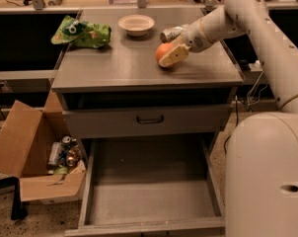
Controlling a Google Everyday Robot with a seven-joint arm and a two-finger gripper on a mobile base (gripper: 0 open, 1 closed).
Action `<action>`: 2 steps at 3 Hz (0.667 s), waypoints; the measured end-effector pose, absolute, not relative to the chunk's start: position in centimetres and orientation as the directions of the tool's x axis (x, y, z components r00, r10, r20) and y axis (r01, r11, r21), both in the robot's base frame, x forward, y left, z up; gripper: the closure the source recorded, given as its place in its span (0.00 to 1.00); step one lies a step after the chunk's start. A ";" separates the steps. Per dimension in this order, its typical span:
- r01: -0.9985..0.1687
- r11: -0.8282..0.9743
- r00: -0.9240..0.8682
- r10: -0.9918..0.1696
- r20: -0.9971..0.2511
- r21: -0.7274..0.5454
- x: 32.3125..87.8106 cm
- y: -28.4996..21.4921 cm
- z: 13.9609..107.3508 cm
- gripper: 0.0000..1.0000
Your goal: Place orange into middle drawer
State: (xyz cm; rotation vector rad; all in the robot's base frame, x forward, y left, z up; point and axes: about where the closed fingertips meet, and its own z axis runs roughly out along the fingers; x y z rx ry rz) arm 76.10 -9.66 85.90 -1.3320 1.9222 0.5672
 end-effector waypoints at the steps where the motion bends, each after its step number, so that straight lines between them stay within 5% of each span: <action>1: -0.928 0.370 -0.208 -0.612 -0.763 -0.043 76.1 -9.7 85.9 0.65; 2: -0.939 0.332 -0.143 -0.616 -0.775 -0.091 74.6 -8.9 87.8 0.88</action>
Offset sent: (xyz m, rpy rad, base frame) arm -0.1205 0.0460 0.1091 0.0267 -0.3292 0.2281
